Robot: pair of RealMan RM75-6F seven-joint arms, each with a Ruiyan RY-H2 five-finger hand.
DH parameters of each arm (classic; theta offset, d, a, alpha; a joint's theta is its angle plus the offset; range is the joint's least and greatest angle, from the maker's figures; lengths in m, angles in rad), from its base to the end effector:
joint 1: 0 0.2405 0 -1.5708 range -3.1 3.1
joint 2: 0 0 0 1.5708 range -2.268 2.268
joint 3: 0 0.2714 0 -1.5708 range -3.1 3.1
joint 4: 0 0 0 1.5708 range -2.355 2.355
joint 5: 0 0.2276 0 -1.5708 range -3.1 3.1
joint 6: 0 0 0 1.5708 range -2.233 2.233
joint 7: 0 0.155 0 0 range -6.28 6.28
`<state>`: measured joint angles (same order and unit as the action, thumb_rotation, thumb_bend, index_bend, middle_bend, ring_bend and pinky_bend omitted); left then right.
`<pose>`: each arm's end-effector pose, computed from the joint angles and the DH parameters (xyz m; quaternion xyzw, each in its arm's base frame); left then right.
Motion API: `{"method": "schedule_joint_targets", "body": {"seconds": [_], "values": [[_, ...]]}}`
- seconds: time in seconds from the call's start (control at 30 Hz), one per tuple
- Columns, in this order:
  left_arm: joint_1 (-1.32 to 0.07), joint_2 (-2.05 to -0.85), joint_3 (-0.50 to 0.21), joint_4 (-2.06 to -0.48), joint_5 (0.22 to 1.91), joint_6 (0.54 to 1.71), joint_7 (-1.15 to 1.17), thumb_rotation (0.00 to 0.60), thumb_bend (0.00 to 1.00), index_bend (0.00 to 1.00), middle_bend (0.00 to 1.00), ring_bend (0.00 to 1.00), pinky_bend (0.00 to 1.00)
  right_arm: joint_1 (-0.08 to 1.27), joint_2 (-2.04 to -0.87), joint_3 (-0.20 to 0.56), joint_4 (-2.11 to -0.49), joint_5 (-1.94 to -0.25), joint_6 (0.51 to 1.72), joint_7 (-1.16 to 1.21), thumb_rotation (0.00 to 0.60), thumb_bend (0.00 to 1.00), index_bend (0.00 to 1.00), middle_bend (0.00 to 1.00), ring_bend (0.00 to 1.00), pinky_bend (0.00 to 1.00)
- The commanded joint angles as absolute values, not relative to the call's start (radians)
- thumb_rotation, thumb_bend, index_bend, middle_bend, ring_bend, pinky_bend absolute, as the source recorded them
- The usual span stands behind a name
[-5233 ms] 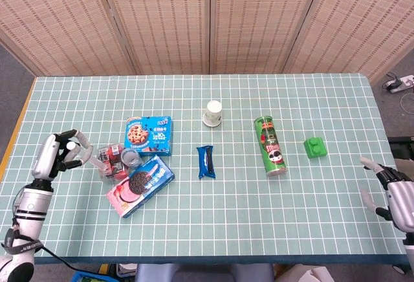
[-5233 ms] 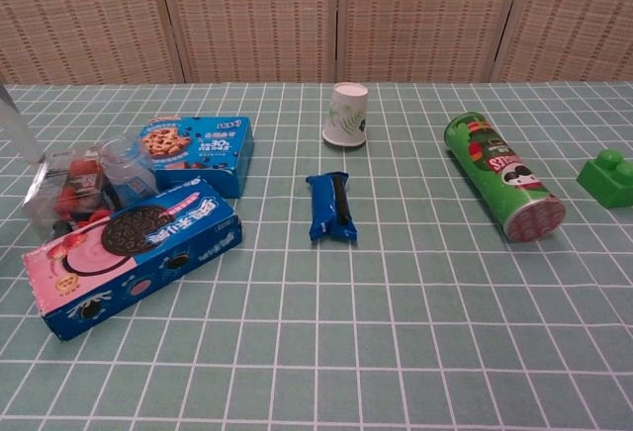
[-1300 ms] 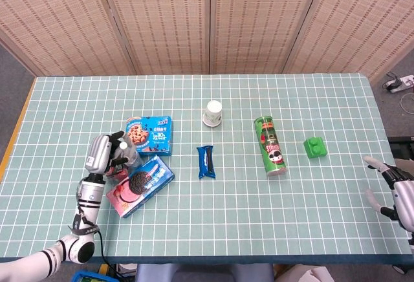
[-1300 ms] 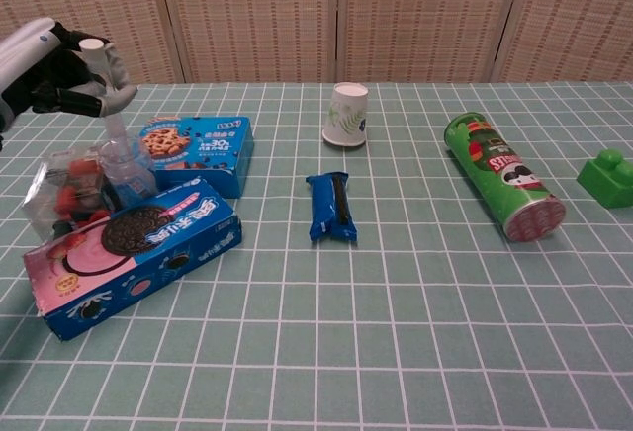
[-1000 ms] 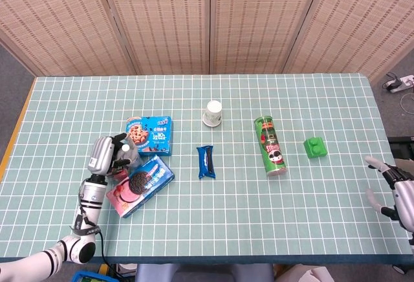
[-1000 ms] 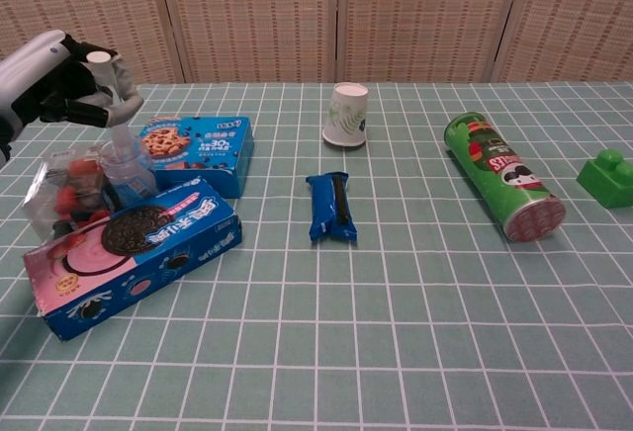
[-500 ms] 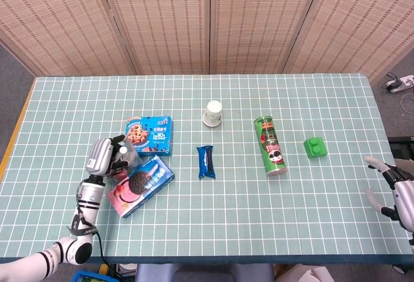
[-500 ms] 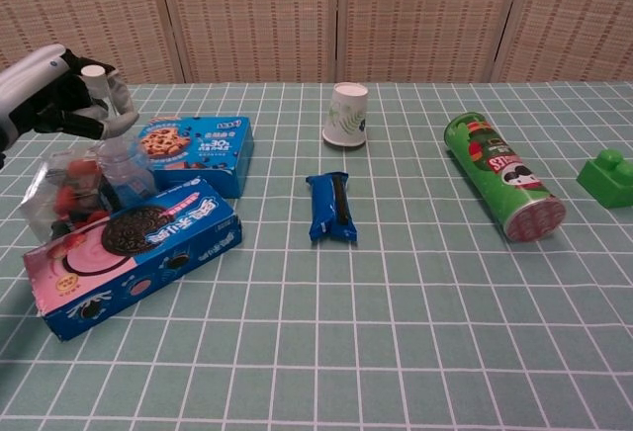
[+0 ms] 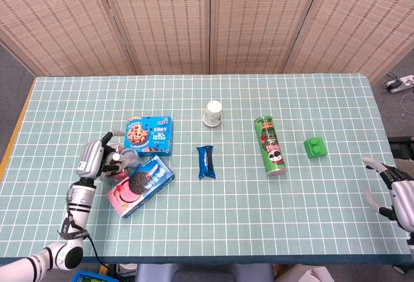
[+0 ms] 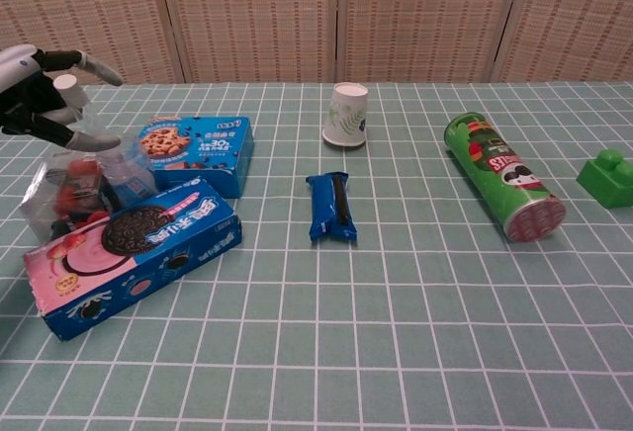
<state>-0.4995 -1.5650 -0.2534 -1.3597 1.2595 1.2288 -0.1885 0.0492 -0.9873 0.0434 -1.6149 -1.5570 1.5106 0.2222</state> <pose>-0.2330 0.3558 0.0219 -0.5260 -0.4892 -0.5398 0.4389 -0.3377 -0.1817 0.1936 0.5812 -0.4079 0.4218 0.5638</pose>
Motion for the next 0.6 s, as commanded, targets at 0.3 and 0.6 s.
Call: {"method": "schedule_joint_targets", "body": {"seconds": [0.3, 0.6], "values": [[-0.429, -1.392, -0.213, -1.543, 1.244, 1.229, -0.12, 0.6, 0.04, 0.37, 1.0, 1.0, 1.0, 0.051, -0.992, 0.043, -1.618, -1.556, 1.507, 0.205, 0.6, 0.36, 0.2, 0.3, 0.29, 0.37], [-0.349, -1.227, -0.151, -1.666, 1.297, 1.25, -0.162, 0.6, 0.04, 0.37, 1.0, 1.0, 1.0, 0.056, -1.005, 0.039, -1.628, -1.555, 1.494, 0.152, 0.6, 0.36, 0.2, 0.3, 0.29, 0.37]]}}
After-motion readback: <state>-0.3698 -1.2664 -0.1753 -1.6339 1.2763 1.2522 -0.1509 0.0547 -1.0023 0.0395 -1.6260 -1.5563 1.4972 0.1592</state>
